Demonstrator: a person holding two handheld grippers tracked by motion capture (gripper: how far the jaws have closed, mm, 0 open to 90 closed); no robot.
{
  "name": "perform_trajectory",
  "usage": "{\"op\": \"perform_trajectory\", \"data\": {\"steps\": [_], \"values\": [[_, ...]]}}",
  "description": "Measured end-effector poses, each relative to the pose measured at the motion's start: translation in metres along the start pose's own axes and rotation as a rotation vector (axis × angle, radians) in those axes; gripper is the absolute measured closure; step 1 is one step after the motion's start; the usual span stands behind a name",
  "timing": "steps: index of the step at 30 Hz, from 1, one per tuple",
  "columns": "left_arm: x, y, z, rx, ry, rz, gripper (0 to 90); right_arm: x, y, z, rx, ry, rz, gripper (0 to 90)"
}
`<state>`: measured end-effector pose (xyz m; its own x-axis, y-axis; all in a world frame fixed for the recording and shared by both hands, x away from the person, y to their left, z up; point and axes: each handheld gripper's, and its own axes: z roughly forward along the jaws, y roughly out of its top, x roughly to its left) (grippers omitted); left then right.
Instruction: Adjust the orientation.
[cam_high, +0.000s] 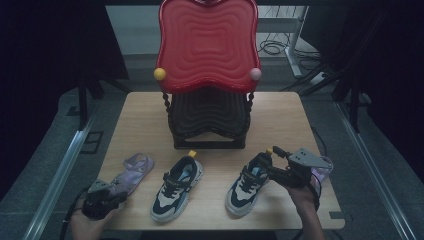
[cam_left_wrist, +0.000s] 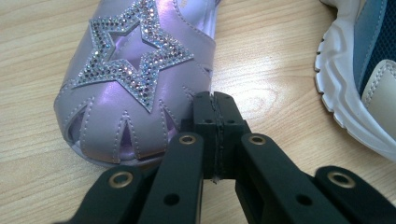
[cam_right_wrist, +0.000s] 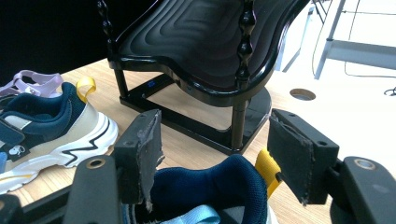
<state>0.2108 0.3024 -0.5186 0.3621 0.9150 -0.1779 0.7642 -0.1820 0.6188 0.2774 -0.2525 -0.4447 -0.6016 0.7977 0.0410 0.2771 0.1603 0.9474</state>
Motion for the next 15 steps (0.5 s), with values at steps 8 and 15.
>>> {"op": "perform_trajectory", "data": {"steps": [8,15], "values": [[0.0026,0.0015,-0.0007,0.003,0.028,0.000,89.9,-0.0035,0.0001,-0.0017,-0.006,-0.020,0.011,36.1],[0.0030,0.0012,-0.0007,0.003,0.058,0.012,90.0,-0.0025,-0.0004,-0.0003,0.000,-0.021,0.004,36.1]]}}
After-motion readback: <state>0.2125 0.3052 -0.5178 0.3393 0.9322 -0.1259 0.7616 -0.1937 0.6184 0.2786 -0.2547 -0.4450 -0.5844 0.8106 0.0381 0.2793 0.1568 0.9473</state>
